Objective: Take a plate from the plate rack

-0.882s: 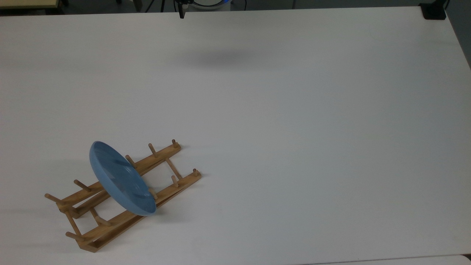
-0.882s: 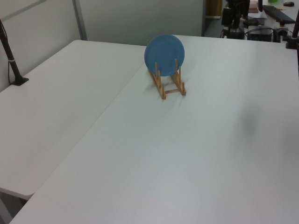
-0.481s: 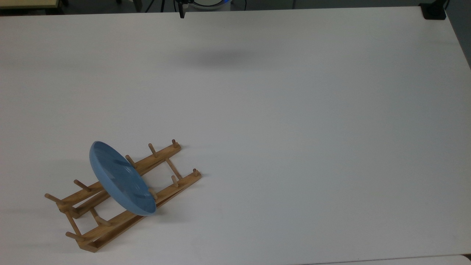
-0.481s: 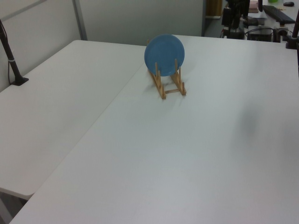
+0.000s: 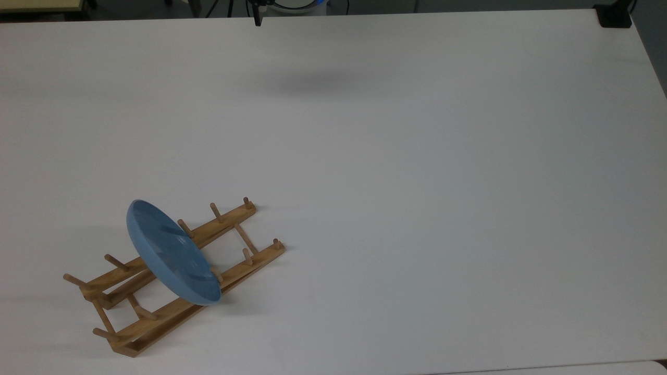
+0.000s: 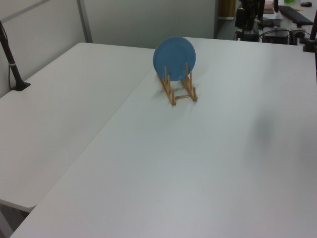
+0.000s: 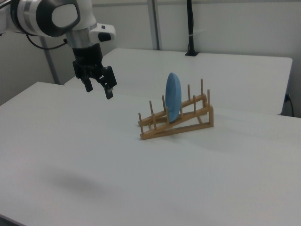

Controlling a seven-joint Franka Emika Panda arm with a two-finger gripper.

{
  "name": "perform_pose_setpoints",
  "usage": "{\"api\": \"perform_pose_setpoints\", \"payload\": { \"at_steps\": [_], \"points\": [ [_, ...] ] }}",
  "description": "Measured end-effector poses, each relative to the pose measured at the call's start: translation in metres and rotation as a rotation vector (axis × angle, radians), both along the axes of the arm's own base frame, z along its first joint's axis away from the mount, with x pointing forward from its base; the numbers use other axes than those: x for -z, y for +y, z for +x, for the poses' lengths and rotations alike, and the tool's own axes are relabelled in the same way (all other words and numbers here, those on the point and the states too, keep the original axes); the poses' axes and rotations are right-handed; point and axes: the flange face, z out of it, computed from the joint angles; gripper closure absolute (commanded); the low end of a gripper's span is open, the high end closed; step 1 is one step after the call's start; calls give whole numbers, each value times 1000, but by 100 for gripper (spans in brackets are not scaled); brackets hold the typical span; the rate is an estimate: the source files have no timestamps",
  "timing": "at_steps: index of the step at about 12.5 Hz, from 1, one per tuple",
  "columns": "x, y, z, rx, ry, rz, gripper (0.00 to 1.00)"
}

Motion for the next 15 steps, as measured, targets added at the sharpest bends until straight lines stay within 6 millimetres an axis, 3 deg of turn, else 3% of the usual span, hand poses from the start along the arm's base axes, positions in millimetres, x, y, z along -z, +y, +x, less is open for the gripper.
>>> {"api": "perform_pose_setpoints", "payload": {
  "at_steps": [3,7,11,15],
  "points": [
    [1,-1,12,-1,-63,-6,0],
    [14,-6,51,-11,-213,-54,3],
    [26,-29,100,-14,-372,-134,4],
    [58,-46,141,-43,-467,-212,36]
  ]
}}
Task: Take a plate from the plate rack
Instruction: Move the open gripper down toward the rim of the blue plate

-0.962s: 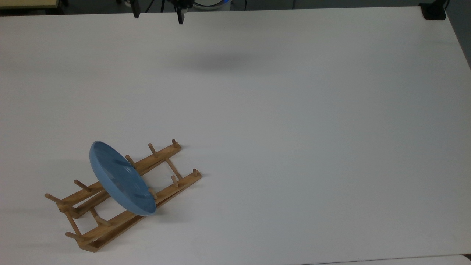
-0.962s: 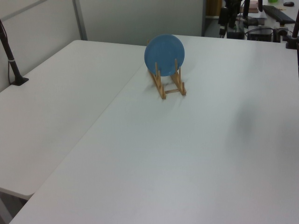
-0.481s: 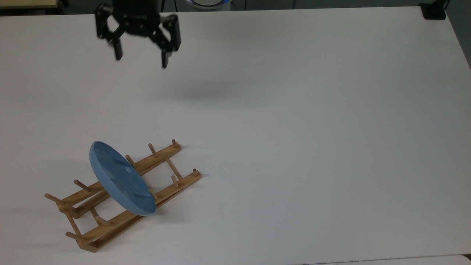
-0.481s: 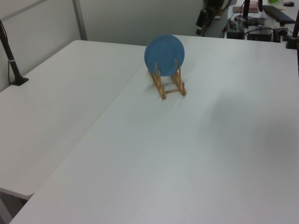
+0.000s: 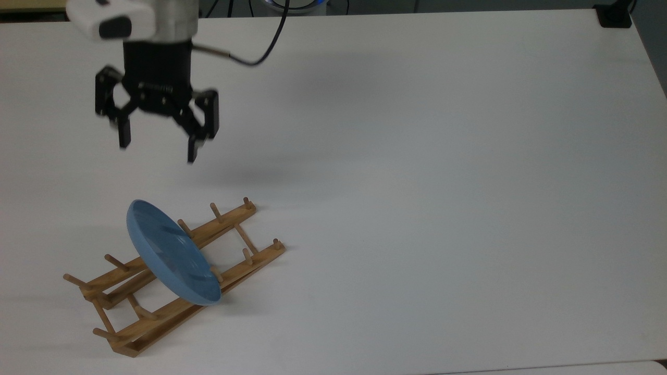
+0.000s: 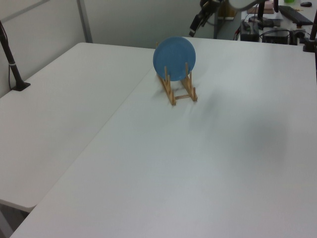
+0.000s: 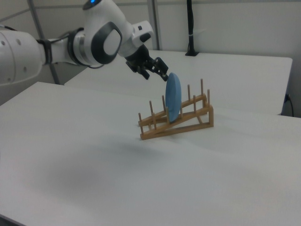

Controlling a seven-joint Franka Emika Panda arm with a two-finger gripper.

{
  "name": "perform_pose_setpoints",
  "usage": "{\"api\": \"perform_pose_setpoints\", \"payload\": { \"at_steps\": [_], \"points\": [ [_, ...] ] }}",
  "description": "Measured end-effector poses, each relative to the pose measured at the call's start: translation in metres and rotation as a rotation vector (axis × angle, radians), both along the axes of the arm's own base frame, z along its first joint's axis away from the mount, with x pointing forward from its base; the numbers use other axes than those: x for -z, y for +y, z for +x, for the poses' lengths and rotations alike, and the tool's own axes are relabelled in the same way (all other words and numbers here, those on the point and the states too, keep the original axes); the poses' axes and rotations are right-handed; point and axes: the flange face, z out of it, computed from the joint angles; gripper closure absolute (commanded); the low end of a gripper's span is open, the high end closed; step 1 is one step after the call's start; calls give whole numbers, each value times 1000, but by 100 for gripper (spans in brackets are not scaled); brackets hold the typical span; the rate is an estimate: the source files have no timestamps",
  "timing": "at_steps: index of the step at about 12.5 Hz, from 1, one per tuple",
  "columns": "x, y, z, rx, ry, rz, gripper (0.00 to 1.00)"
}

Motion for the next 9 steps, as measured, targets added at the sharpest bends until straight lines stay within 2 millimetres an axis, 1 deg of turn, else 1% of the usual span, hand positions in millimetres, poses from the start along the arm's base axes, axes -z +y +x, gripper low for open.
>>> {"api": "perform_pose_setpoints", "payload": {
  "at_steps": [1,2,4,6,8,9],
  "points": [
    [9,-1,8,-10,-22,-22,40],
    [17,-3,14,-19,-43,-45,42],
    [34,-12,24,-28,-79,-97,49],
    [44,-16,29,-42,-95,-127,49],
    [54,-25,33,-39,-104,-140,56],
    [57,-28,35,-37,-103,-144,57]
  ]
}}
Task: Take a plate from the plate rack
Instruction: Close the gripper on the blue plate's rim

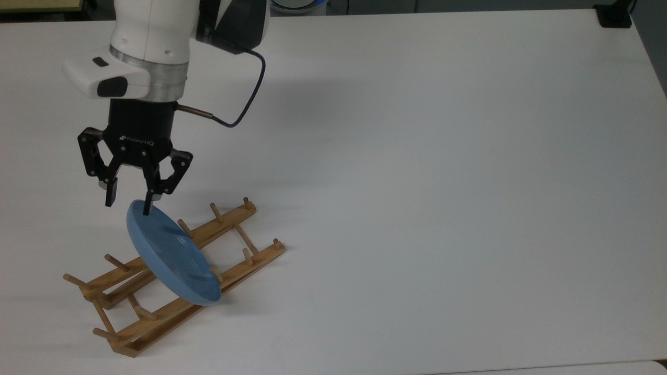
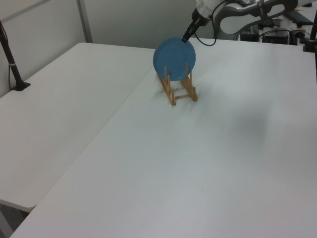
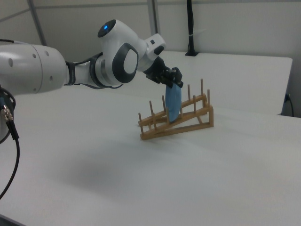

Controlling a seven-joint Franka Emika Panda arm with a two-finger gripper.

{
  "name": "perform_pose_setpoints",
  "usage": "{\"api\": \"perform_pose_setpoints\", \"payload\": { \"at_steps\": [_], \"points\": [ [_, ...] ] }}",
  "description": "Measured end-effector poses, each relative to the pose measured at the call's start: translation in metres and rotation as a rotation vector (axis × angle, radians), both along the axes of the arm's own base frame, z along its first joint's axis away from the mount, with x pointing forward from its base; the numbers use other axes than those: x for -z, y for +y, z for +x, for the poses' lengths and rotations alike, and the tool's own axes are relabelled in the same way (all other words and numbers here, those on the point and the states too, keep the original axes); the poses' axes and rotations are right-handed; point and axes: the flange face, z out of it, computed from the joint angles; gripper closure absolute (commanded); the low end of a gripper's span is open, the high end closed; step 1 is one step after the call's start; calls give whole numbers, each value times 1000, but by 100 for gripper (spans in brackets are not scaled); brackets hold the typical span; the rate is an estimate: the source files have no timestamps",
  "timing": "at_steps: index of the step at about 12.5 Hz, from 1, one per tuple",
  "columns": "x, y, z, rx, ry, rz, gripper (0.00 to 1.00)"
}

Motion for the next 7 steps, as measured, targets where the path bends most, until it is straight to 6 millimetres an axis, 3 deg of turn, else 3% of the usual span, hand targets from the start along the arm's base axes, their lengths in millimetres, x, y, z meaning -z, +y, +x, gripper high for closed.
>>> {"api": "perform_pose_setpoints", "payload": {
  "at_steps": [1,4,7],
  "points": [
    [2,-2,2,2,1,-3,57],
    [11,-2,10,-8,10,-26,83],
    [14,-2,11,-13,15,-37,95]
  ]
}}
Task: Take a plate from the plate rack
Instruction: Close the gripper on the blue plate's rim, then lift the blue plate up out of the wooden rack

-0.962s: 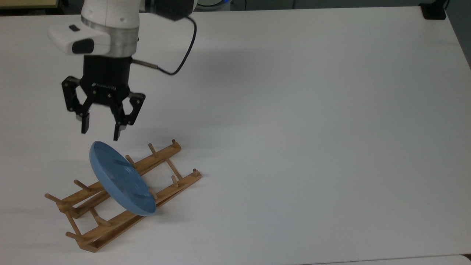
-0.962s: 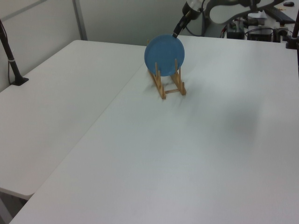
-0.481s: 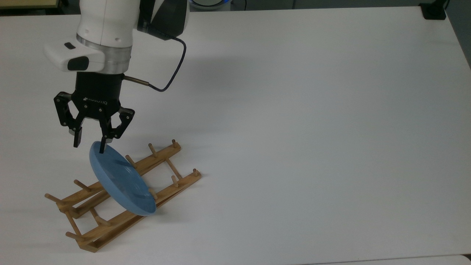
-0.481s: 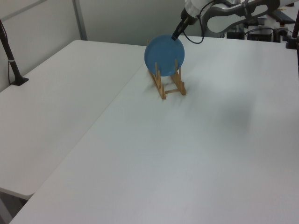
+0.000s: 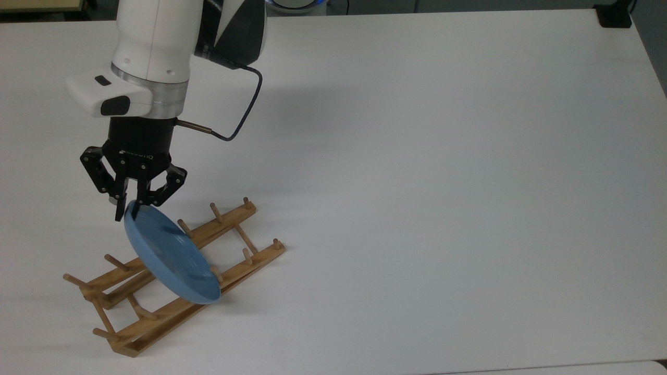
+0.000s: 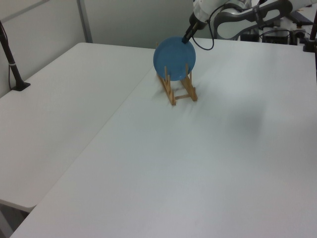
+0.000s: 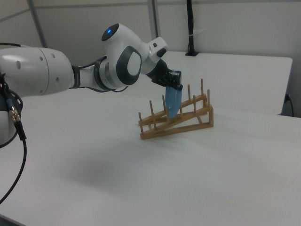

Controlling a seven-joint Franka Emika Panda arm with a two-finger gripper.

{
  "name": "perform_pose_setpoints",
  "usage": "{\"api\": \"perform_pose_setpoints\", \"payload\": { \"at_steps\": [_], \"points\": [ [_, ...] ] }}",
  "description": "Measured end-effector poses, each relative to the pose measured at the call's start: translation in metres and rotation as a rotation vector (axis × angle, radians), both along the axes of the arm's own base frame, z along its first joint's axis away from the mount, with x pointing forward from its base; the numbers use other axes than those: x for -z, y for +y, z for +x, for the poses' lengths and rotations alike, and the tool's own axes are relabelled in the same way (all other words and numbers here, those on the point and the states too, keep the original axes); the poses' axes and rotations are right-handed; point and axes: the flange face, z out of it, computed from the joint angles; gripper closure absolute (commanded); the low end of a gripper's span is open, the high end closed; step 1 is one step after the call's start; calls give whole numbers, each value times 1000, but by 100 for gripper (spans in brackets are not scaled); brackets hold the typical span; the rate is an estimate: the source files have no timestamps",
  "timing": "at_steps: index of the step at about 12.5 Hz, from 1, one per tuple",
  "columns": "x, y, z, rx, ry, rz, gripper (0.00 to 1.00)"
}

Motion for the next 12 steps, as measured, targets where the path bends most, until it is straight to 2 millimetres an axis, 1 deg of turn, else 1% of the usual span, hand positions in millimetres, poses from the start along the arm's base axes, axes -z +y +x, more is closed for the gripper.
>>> {"api": "perform_pose_setpoints", "payload": {
  "at_steps": [2,5,6,11,12],
  "points": [
    [-6,-1,1,0,-11,-5,99],
    [-21,-2,1,-6,-32,-28,99],
    [-30,-5,-1,-2,-45,-38,99],
    [-98,-34,-24,44,-138,-59,100],
    [-107,-37,-28,50,-150,-59,100]
  ]
}}
